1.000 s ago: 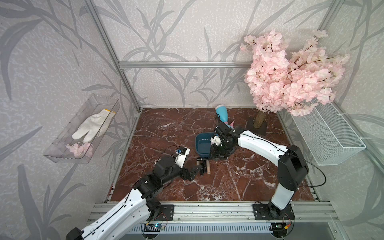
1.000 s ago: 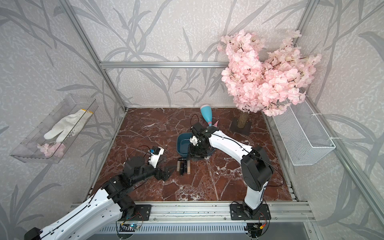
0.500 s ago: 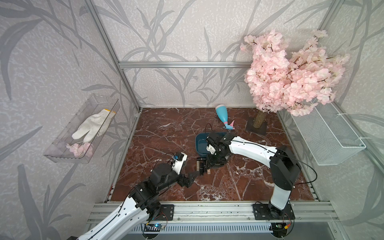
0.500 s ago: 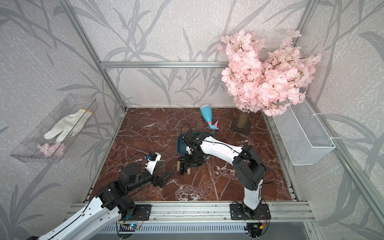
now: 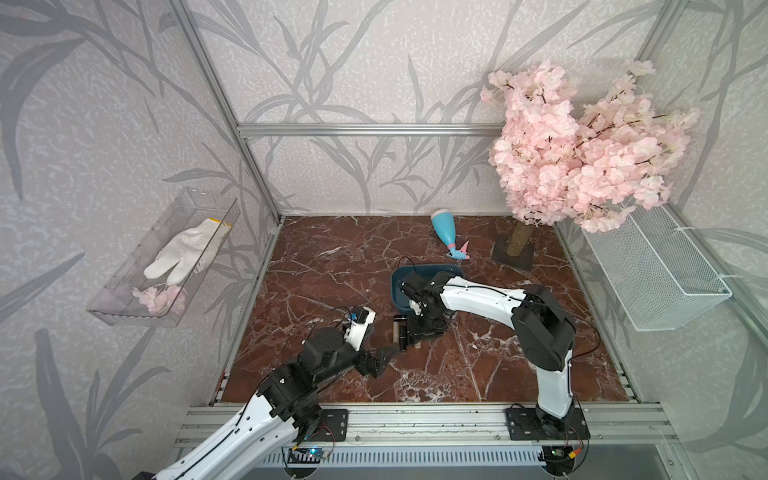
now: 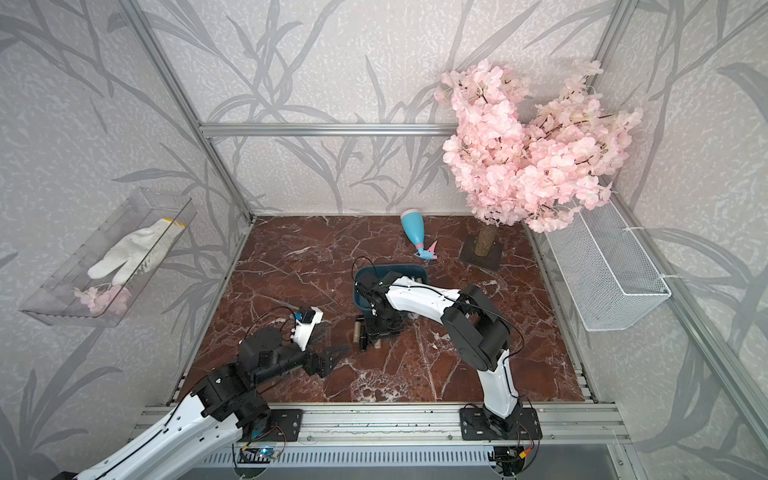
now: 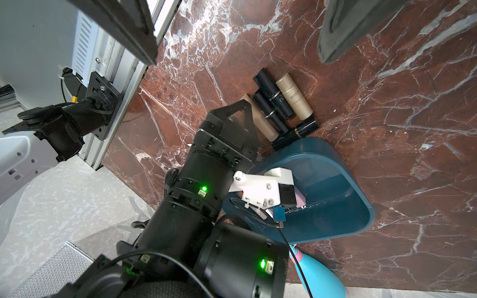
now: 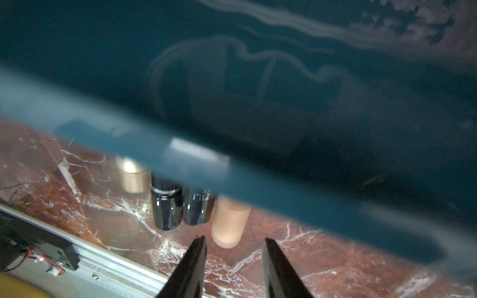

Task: Put the lipstick into the storage box
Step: Pick up the lipstick at the center of the board.

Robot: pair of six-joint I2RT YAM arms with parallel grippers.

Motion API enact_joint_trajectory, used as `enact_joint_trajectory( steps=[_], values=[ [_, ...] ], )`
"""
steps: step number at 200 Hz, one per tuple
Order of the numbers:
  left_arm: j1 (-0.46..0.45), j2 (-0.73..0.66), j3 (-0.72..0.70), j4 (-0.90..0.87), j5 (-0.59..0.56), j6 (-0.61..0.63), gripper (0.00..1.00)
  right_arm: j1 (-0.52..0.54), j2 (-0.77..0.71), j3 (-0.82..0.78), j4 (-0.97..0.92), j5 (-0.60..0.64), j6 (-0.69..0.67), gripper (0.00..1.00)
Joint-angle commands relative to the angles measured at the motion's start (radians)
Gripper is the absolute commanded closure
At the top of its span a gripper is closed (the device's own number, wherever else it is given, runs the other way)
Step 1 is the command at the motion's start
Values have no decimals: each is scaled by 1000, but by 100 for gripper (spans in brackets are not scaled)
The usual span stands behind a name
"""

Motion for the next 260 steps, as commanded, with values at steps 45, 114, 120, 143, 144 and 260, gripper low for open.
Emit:
enact_joint_trajectory(
  steps=[45,114,120,143,144,260],
  values=[
    [-5,-9,0,-12,-12,10,0,13,57,53,-51,66,-3,60],
    [-6,-9,2,-14,-16,16,0,13,97,95,-96,122,-26,60],
    [-5,-9,1,-14,-18,18,0,13,98,100,-100,128,-29,60],
    [-5,-9,4,-12,-20,29,0,13,114,125,-117,159,-45,60],
    [-5,-9,4,-12,-20,29,0,13,115,127,-117,161,-46,60],
    [-3,99,61,-32,76,169,0,10,186,236,-157,207,-94,71]
  ],
)
